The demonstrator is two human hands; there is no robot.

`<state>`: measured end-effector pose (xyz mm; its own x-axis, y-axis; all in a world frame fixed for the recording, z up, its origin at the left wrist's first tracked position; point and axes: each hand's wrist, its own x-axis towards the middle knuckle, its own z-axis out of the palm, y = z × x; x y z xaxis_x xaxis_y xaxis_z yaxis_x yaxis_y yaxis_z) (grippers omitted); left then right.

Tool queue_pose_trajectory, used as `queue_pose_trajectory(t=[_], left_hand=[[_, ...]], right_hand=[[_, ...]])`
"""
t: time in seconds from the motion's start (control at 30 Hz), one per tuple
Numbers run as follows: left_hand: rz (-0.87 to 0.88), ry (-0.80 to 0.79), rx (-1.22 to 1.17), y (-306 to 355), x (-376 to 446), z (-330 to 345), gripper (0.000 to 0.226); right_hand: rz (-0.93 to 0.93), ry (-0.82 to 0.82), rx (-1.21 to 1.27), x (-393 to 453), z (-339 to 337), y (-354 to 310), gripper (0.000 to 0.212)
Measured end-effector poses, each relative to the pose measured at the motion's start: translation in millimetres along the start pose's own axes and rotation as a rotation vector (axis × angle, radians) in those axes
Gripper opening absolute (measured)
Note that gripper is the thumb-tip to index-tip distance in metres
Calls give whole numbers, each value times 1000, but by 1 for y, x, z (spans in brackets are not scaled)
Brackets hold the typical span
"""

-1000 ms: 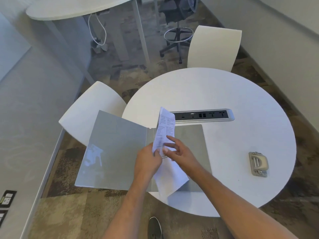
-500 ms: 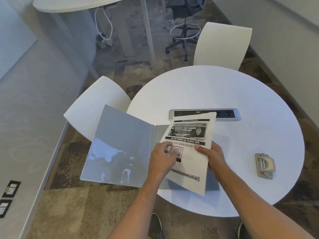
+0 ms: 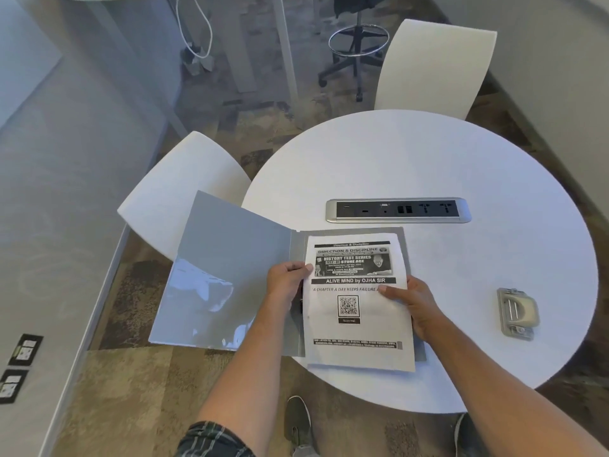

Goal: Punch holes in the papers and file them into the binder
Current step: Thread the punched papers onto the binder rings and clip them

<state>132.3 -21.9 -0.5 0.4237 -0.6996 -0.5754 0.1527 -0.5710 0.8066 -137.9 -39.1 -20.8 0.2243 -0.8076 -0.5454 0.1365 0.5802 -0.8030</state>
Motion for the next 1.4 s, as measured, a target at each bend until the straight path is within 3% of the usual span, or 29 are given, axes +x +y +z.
queue_pose_trajectory(t=[0.27,0.53,0.73,0.87,1.23,1.4], left_hand=[[21,49,180,-11,30,-4,20],[73,37,211,-22,46,-1,17],[80,61,180,-28,51,5,11],[92,60,188,-32,57,7,14],[56,13,232,-30,67,10,29],[8,-41,215,-27,67,5,23]], right_hand=[[-90,125,-116,23,10,20,26],[-143,250,-230,41,7,39,23],[-231,246,-531,38,3,33,30],[-245,241,-601,37,-2,35,32],[-257,263,-527,46,-11,42,39],[-279,261,-501,46,-10,44,37]])
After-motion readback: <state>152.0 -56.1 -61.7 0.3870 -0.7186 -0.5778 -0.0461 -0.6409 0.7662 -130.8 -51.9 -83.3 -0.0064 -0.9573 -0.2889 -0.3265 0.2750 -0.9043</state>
